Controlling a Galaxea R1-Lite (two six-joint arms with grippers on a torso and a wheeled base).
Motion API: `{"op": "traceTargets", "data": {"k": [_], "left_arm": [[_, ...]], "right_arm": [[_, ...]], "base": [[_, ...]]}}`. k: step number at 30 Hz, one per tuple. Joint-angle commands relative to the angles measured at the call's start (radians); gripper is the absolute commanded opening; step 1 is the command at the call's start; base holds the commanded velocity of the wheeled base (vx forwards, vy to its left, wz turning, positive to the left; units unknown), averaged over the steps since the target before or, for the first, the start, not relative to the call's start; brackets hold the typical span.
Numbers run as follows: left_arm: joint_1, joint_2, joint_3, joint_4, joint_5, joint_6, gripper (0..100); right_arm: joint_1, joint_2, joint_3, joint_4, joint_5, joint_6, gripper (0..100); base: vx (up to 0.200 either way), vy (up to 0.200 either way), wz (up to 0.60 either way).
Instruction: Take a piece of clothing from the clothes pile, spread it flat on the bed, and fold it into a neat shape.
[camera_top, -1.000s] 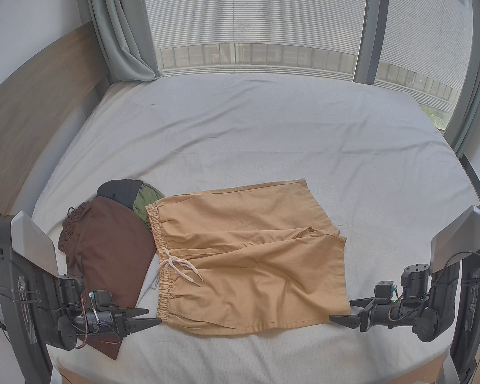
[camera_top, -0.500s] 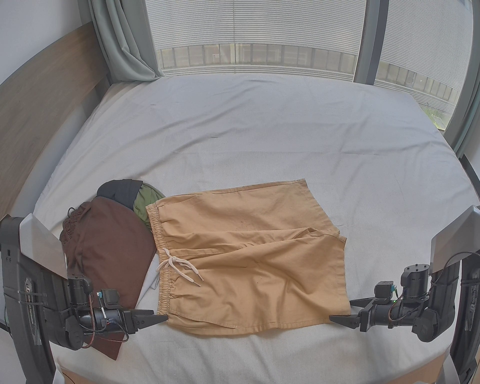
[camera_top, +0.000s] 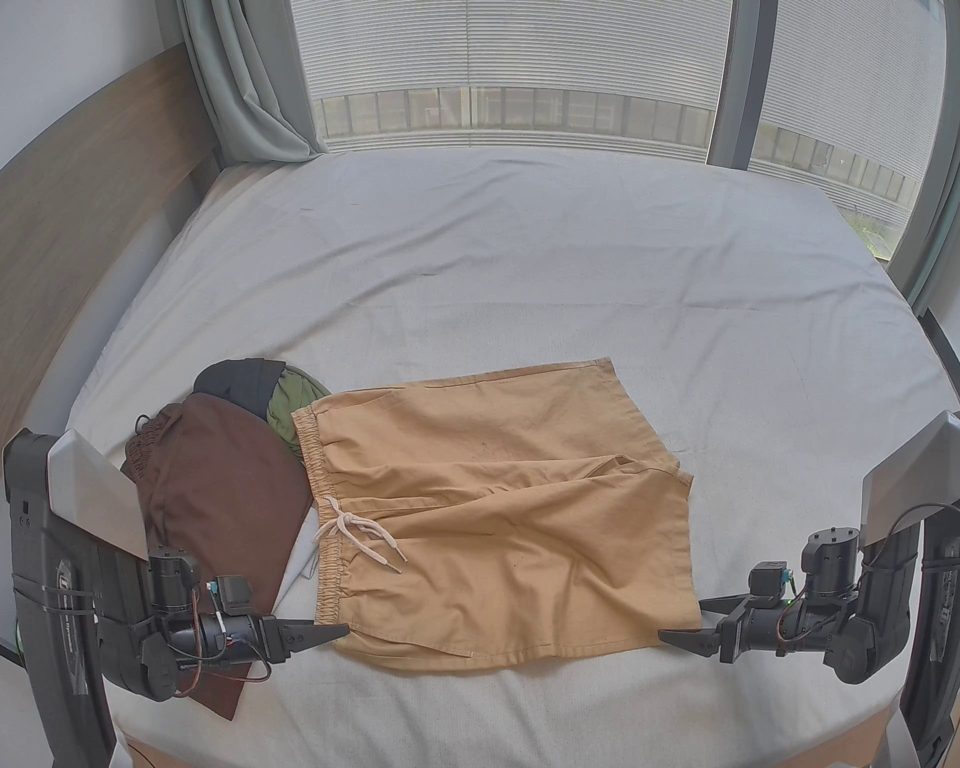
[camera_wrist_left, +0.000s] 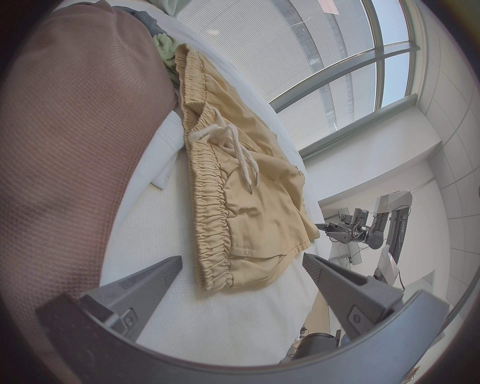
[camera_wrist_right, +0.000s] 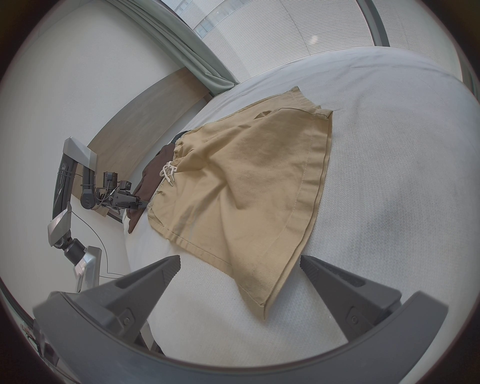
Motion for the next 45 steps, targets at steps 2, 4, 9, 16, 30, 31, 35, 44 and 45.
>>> {"op": "traceTargets", "data": {"k": [2, 4, 9, 16, 30, 31, 35, 44, 45], "left_arm": [[-0.022, 0.003, -0.004, 0.000, 0.012, -0.006, 100], [-0.025, 0.005, -0.005, 0.000, 0.013, -0.006, 100], [-0.028, 0.016, -0.010, -0.002, 0.015, -0.003, 100], [-0.030, 0.020, -0.010, 0.000, 0.015, -0.003, 100], [-0.022, 0.020, -0.024, -0.002, 0.013, 0.003, 0], [-0.021, 0.020, -0.024, -0.002, 0.013, 0.004, 0], [-0.022, 0.020, -0.024, -0.002, 0.013, 0.006, 0], [-0.021, 0.020, -0.022, -0.002, 0.012, 0.009, 0], [-0.021, 0.020, -0.022, -0.003, 0.012, 0.009, 0]], "right_arm": [[-0.001, -0.003, 0.000, -0.001, 0.001, 0.000, 100], [-0.001, -0.003, 0.000, -0.001, 0.001, 0.000, 100], [0.000, 0.002, 0.000, -0.001, 0.001, 0.000, 100], [-0.003, 0.005, 0.000, -0.001, 0.001, 0.000, 100], [-0.009, 0.005, 0.004, 0.001, 0.028, -0.002, 100], [-0.009, 0.006, 0.008, 0.001, 0.028, -0.003, 100], [-0.007, 0.010, 0.012, 0.001, 0.027, -0.005, 100], [0.002, 0.040, 0.012, 0.001, 0.017, -0.002, 100], [0.002, 0.043, 0.012, 0.001, 0.017, 0.000, 100]], "base": [[0.000, 0.000, 0.00], [0.000, 0.000, 0.00], [0.000, 0.000, 0.00], [0.000, 0.000, 0.00], [0.000, 0.000, 0.00], [0.000, 0.000, 0.00], [0.000, 0.000, 0.00], [0.000, 0.000, 0.00], [0.000, 0.000, 0.00]]}}
